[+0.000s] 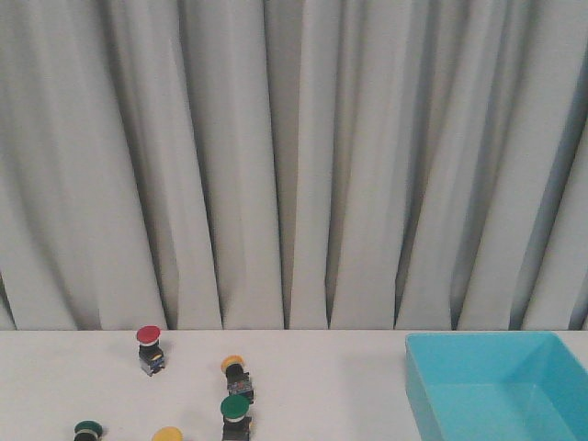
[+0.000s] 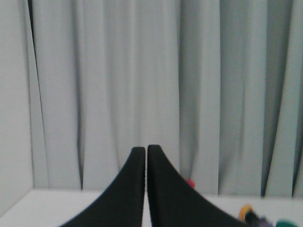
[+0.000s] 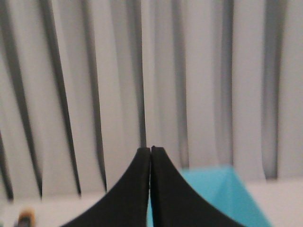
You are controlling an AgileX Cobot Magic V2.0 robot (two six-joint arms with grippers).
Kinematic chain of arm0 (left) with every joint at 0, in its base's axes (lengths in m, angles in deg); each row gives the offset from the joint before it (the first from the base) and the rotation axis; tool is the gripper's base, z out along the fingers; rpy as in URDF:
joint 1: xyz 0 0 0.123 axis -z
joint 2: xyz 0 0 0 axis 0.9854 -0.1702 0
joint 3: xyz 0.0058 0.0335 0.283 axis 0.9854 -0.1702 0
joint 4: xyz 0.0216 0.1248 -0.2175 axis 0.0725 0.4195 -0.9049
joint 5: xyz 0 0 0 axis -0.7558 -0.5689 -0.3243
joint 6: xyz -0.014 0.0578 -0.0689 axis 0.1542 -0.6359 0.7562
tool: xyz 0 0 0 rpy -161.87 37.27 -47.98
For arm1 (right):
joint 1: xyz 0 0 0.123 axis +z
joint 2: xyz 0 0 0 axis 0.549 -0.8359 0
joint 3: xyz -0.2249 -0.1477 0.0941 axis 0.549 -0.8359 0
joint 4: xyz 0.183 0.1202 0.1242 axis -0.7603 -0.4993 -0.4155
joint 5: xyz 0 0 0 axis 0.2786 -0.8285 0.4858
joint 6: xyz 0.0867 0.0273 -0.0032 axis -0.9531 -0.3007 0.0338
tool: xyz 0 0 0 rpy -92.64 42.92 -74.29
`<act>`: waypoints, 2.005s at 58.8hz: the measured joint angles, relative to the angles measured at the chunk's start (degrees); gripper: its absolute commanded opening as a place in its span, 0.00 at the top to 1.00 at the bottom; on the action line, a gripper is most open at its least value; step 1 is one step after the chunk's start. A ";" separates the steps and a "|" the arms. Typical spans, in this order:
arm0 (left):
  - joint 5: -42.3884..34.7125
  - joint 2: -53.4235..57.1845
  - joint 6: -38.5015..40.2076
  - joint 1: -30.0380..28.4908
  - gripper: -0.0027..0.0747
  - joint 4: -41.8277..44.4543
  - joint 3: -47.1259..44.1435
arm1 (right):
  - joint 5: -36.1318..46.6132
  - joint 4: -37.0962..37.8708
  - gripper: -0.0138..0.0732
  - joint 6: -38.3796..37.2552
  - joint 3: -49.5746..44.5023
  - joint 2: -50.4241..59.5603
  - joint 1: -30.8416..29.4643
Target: Pick red and yellow buttons and place in box
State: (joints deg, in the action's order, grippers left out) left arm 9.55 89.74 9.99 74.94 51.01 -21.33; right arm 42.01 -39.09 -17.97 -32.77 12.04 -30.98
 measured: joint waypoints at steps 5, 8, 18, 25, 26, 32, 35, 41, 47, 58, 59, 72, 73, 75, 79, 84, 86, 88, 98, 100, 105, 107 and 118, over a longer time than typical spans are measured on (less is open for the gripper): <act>-8.45 0.00 4.30 0.00 0.97 0.00 1.93 | 12.87 -0.51 0.85 0.74 1.93 -0.36 0.00; -14.49 -0.74 6.32 0.00 0.97 0.00 5.37 | 17.53 -0.37 0.85 1.76 4.75 -2.38 0.00; -16.84 -14.48 1.40 0.41 0.97 0.00 27.74 | 17.77 9.51 0.85 4.04 22.29 -18.10 0.00; 0.81 -24.92 -1.39 2.98 0.97 0.00 43.66 | 7.91 13.10 0.85 -1.03 33.32 -31.20 0.00; 4.04 -26.41 -1.52 3.44 0.97 0.00 45.57 | 6.39 13.23 0.85 -2.01 34.57 -33.13 0.00; 18.30 -33.27 -1.71 5.26 0.97 0.00 52.15 | 2.40 13.56 0.85 -4.69 38.51 -41.73 0.00; 21.81 -35.36 -1.76 5.56 0.97 0.00 53.14 | 2.40 13.56 0.85 -4.80 38.90 -44.12 0.18; 25.04 -39.06 -1.73 5.69 0.97 0.00 53.20 | 2.83 13.51 0.85 -4.87 39.02 -48.21 1.44; 25.87 -41.18 -1.73 5.69 0.97 0.00 53.20 | 2.29 13.51 0.85 -4.87 39.02 -51.00 4.56; 25.75 -43.83 -1.18 5.81 0.85 0.00 53.22 | -1.86 14.02 0.84 -4.87 39.02 -52.30 6.87; 25.83 -44.28 -1.12 5.94 0.83 0.00 53.22 | -1.86 14.02 0.83 -4.87 39.08 -52.30 6.93; 27.39 -50.83 1.02 6.96 0.34 0.00 54.59 | -8.17 16.01 0.57 -0.41 43.05 -52.47 6.93; 27.58 -51.17 1.42 6.96 0.29 0.00 54.94 | -8.92 16.29 0.53 0.00 43.42 -52.54 6.93; 28.20 -52.20 2.47 6.96 0.22 0.00 56.17 | -10.65 16.55 0.47 0.43 44.31 -52.81 6.93; 29.97 -53.97 3.51 6.96 0.12 0.00 58.83 | -13.73 16.76 0.34 0.90 45.83 -53.64 6.93; 33.32 -56.53 3.80 6.96 0.06 0.00 62.33 | -15.68 16.76 0.21 0.96 46.52 -54.50 6.93; 34.53 -57.40 3.87 6.96 0.05 0.00 63.44 | -15.93 16.71 0.19 0.73 46.52 -54.72 6.93; 35.44 -58.22 3.93 6.96 0.05 0.00 64.35 | -15.93 16.45 0.17 0.38 46.52 -54.88 6.93; 35.82 -61.10 4.04 6.96 0.09 0.00 65.80 | -15.87 15.89 0.17 0.00 46.59 -54.96 6.93; 35.55 -61.37 4.05 6.96 0.11 0.00 65.80 | -15.87 15.89 0.17 0.00 46.59 -54.96 6.93; 35.22 -61.82 4.05 6.96 0.15 0.00 65.80 | -15.87 15.89 0.17 0.00 46.59 -54.96 6.93; 35.22 -61.82 4.16 6.96 0.17 0.00 65.80 | -15.87 15.89 0.17 0.00 46.59 -54.96 6.93; 36.41 -62.39 4.34 7.03 0.26 0.00 65.89 | -15.87 15.72 0.17 0.00 46.59 -54.96 6.93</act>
State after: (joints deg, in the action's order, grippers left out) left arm 45.96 27.35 14.33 81.97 51.01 44.56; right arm 26.14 -23.37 -17.97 13.82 -42.92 -24.05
